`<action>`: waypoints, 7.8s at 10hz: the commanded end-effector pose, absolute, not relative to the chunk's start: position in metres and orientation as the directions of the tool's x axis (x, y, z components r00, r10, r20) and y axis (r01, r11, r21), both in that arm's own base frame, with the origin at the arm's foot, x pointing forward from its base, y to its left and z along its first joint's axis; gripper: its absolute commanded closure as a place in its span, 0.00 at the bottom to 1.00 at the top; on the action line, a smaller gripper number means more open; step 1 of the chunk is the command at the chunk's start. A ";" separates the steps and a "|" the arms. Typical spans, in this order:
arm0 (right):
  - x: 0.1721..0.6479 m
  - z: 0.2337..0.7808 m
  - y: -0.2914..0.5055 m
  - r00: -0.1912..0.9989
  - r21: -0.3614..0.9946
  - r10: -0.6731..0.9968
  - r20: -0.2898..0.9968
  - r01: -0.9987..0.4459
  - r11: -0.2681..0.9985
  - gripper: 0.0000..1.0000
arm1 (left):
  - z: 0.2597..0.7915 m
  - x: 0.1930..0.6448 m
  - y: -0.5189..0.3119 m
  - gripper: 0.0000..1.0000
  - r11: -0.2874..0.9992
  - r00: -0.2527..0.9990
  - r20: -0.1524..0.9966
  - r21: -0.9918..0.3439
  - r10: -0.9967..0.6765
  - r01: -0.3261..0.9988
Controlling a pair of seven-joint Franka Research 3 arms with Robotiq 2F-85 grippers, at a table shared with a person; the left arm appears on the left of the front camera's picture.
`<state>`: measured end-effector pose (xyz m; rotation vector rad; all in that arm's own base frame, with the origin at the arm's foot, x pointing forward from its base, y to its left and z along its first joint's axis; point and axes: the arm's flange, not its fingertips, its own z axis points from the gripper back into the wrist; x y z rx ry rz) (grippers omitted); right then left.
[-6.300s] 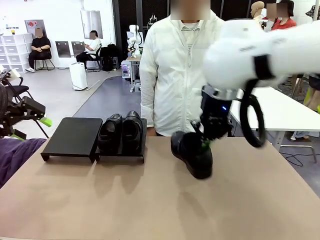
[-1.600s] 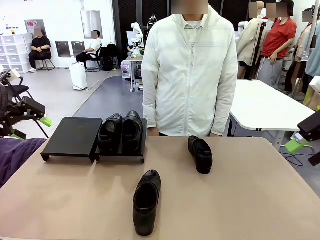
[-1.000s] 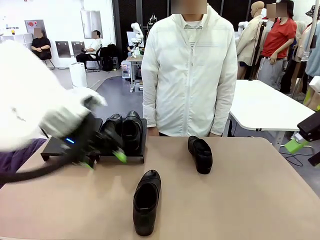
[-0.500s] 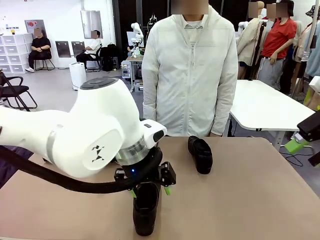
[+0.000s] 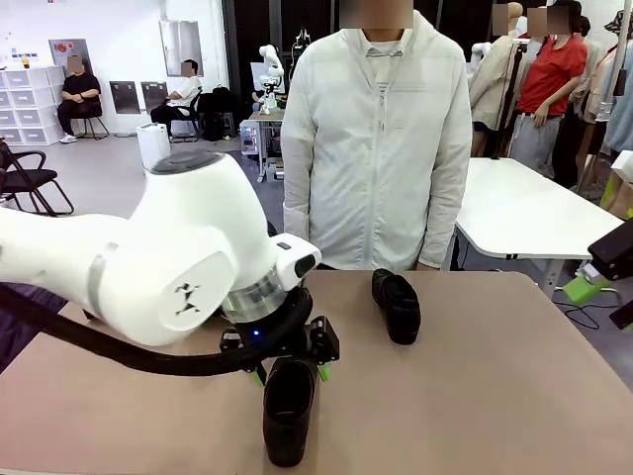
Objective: Organize the shoes by placing them on the stand.
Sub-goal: Place the Shoe from the middle of the table onto the Shoes Stand.
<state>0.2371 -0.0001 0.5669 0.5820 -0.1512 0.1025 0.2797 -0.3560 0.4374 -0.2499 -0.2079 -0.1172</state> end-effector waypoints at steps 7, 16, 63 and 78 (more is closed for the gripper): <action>0.238 0.570 -0.002 0.981 0.555 0.073 0.181 -0.163 0.816 0.00 | 0.348 0.327 -0.416 0.00 0.977 0.976 0.146 -0.117 -0.159 0.177; 0.238 0.570 -0.002 0.981 0.555 0.073 0.181 -0.163 0.816 0.00 | 0.348 0.322 -0.411 1.00 0.988 0.973 0.196 -0.067 -0.124 0.139; 0.238 0.570 -0.002 0.981 0.555 0.073 0.181 -0.163 0.816 0.00 | 0.430 0.596 -0.034 0.00 0.967 0.856 0.504 0.255 -0.114 -0.021; 0.238 0.570 -0.002 0.981 0.555 0.073 0.181 -0.163 0.816 0.00 | 0.522 0.283 0.067 0.00 0.856 0.878 0.462 -0.395 -0.128 0.333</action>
